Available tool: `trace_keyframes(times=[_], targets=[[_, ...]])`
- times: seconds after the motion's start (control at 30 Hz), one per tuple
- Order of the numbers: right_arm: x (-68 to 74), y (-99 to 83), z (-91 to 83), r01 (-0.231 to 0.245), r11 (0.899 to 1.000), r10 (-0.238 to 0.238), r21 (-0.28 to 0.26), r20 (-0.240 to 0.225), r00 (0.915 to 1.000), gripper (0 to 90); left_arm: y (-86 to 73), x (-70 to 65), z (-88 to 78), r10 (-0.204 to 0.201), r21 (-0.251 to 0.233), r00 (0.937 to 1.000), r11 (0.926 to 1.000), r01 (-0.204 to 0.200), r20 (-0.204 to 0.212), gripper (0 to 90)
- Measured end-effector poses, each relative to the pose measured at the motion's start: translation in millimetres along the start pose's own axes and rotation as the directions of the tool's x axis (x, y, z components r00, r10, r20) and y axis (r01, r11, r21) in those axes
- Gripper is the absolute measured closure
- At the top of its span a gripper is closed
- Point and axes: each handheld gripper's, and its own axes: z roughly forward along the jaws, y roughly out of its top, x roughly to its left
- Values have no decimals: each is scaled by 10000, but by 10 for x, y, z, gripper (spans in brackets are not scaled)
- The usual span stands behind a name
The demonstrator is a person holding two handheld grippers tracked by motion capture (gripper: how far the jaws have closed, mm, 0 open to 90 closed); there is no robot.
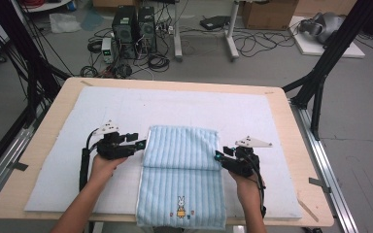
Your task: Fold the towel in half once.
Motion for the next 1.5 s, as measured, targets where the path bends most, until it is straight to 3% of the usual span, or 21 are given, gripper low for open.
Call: trace_keyframes(times=[0.23,0.37,0.47,0.53,0.67,0.83,0.9,0.97,1.03,1.07,1.13,1.17,1.37,1.5], targets=[[-9,34,48,177,9998,-179,98,170,9997,507,113,130,221,-406,408,9978,9983,428,-527,417],[-34,15,49,178,9997,-182,192,247,9995,491,152,190,429,-558,928,9963,9938,617,-650,408],[-62,10,37,138,9995,-147,279,297,9995,488,151,223,608,-542,1364,9933,9883,679,-1020,393],[-79,14,25,185,9995,-194,271,325,9993,484,142,255,673,-825,1276,9898,9871,972,-1157,405],[-99,25,-1,234,9993,-243,284,325,9992,482,127,278,709,-955,1276,9850,9852,1141,-1438,458],[-135,28,2,191,9994,-202,293,371,9991,479,127,211,749,-373,1500,9855,9867,625,-1652,556],[-127,27,12,190,9994,-200,297,335,9992,479,128,168,770,129,1732,9847,9847,177,-1740,605],[-114,27,24,229,9991,-240,352,323,9992,479,128,111,792,653,1956,9771,9804,-250,-2027,643],[-106,31,37,259,9990,-270,366,318,9991,478,125,75,805,984,2058,9686,9773,-508,-2284,693],[-102,38,45,260,9989,-272,385,315,9991,475,124,72,805,1000,2060,9679,9772,-519,-2307,727],[-105,51,56,333,9986,-349,409,380,9987,474,122,75,806,976,2052,9734,9772,-542,-2073,836],[-112,61,66,311,9985,-330,446,423,9986,473,123,73,806,1077,2089,9727,9759,-639,-2056,862],[-185,148,194,155,9976,-200,672,671,9975,486,130,111,777,688,1899,9819,9812,-346,-1764,875],[-268,249,414,-8,9943,-81,1067,836,9965,520,152,119,747,-43,1553,9921,9876,239,-1256,875]])
